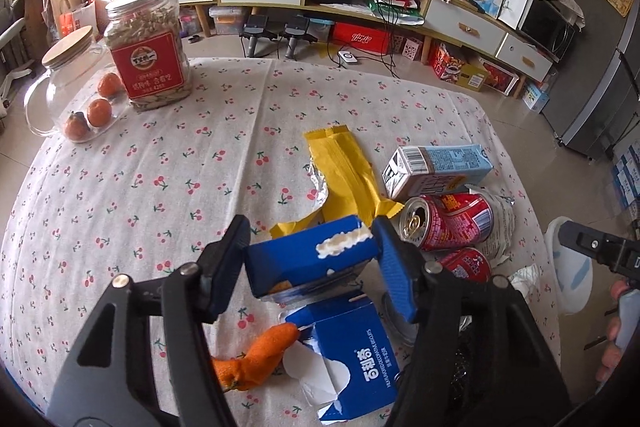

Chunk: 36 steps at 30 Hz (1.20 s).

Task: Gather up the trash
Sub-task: 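Grasp the white crumpled tissue with the right tool while the left tool grasps the blue carton, then carry the tissue with the right tool while the left tool carries the carton to the bin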

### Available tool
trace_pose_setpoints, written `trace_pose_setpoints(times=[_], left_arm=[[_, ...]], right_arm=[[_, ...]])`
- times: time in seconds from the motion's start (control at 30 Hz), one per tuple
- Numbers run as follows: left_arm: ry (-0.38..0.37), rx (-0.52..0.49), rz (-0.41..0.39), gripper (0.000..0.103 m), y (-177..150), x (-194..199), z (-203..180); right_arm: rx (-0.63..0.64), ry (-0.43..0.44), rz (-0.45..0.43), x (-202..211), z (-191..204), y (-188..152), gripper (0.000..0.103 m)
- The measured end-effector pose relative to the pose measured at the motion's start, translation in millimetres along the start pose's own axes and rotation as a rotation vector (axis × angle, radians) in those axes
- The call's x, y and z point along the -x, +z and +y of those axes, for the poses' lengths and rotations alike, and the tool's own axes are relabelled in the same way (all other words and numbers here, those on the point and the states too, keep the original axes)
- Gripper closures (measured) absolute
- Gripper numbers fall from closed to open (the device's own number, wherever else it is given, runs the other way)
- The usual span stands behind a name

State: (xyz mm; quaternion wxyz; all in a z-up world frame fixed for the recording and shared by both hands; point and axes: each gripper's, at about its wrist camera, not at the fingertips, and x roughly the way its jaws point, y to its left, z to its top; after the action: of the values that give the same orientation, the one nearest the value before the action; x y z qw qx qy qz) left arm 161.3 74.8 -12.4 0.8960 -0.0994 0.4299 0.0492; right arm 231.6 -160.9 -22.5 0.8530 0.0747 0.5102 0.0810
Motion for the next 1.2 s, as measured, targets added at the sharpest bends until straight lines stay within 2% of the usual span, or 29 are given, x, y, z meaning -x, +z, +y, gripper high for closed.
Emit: trace_pose_setpoints(times=[0.23, 0.4, 0.47, 0.6, 0.7, 0.8, 0.9, 0.93, 0.97, 1.07, 1.2], left_arm=[[-0.051, 0.005, -0.014, 0.039, 0, 20, 14], [-0.067, 0.002, -0.012, 0.039, 0, 28, 24], [-0.068, 0.006, -0.013, 0.039, 0, 30, 29], [-0.07, 0.01, -0.014, 0.039, -1, 33, 35], [-0.071, 0.008, -0.013, 0.039, -2, 34, 37], [-0.078, 0.01, -0.008, 0.039, -4, 34, 39], [-0.085, 0.007, -0.006, 0.039, -5, 34, 38], [-0.087, 0.007, -0.008, 0.039, -6, 35, 37], [-0.091, 0.007, -0.01, 0.039, -7, 36, 37], [-0.1, 0.004, -0.021, 0.039, -9, 41, 33], [-0.114, -0.017, -0.041, 0.039, -12, 49, 20]], right_arm=[[0.011, 0.05, 0.06, -19, 24, -2, 0.0], [0.068, 0.05, 0.098, -27, 39, -14, 0.0], [0.072, 0.025, 0.105, -29, 38, -16, 0.0], [-0.009, 0.02, 0.14, -38, 18, -18, 0.002], [-0.055, 0.034, 0.157, -39, 9, -21, 0.01], [-0.094, 0.06, 0.18, -41, 3, -25, 0.024], [-0.123, 0.096, 0.222, -49, 0, -30, 0.051], [-0.134, 0.121, 0.234, -51, -2, -31, 0.068], [-0.141, 0.138, 0.237, -52, -4, -33, 0.076], [-0.131, 0.139, 0.203, -44, -6, -31, 0.082], [-0.129, 0.137, 0.147, -27, -15, -26, 0.083]])
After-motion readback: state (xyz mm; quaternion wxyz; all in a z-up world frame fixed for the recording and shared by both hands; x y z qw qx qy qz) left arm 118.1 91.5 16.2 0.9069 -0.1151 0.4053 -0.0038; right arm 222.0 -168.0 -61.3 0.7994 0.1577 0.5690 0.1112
